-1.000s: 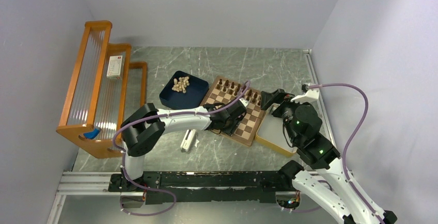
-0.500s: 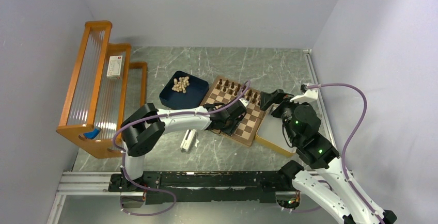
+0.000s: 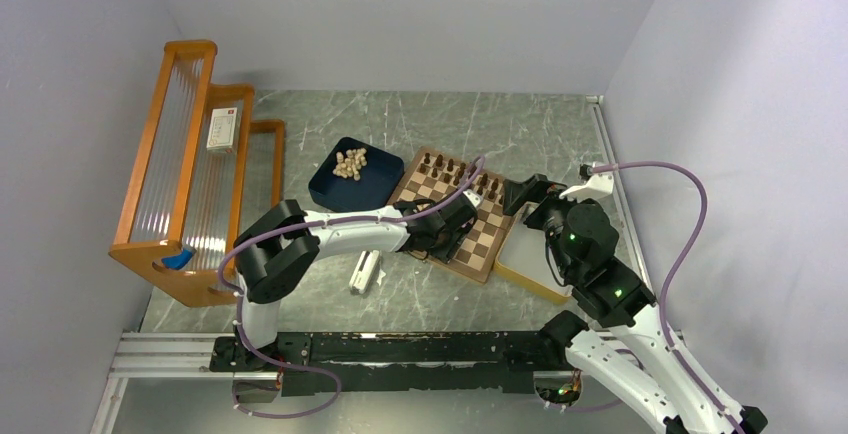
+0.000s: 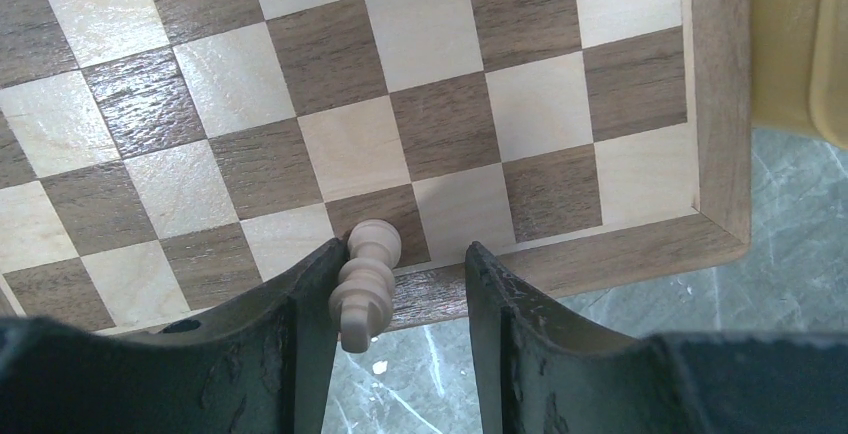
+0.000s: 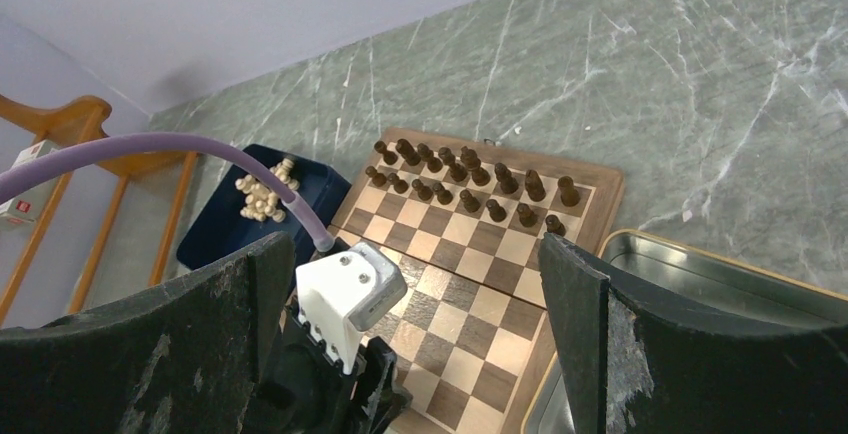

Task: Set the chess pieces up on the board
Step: Place the chess piece on the chessboard.

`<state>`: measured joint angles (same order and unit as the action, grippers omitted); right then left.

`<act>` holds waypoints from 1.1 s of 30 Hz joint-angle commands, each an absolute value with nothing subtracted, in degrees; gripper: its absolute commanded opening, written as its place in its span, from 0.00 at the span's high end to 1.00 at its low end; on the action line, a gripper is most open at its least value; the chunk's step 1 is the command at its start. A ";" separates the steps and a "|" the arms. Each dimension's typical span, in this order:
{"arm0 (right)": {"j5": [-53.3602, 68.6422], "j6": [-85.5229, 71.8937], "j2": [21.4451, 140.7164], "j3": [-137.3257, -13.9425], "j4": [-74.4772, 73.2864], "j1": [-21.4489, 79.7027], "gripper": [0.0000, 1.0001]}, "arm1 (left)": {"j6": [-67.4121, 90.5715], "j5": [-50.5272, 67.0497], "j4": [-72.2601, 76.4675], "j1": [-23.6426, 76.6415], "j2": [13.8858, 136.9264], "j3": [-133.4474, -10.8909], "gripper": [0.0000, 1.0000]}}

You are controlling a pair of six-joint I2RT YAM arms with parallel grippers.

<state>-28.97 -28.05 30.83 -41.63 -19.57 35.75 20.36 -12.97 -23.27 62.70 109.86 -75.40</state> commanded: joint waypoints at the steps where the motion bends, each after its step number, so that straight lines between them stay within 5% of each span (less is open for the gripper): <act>1: -29.81 -27.96 30.32 -41.18 -18.23 35.96 0.03 | 20.88 -11.04 -21.85 62.40 111.40 -77.07 0.48; 18: -29.49 -27.15 31.11 -40.96 -17.16 35.95 0.03 | 20.99 -14.66 -25.17 61.80 112.08 -79.27 0.46; 25: -27.66 -27.15 33.30 -42.07 -15.84 35.95 0.03 | 19.87 -14.11 -26.41 61.70 112.23 -84.09 0.30; 33: -27.39 -26.94 33.88 -42.81 -15.14 35.95 0.03 | 19.14 -15.11 -29.02 60.40 111.80 -89.95 0.29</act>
<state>-27.40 -26.96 34.59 -41.60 -17.39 35.75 19.92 -14.00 -26.55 61.41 111.81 -85.89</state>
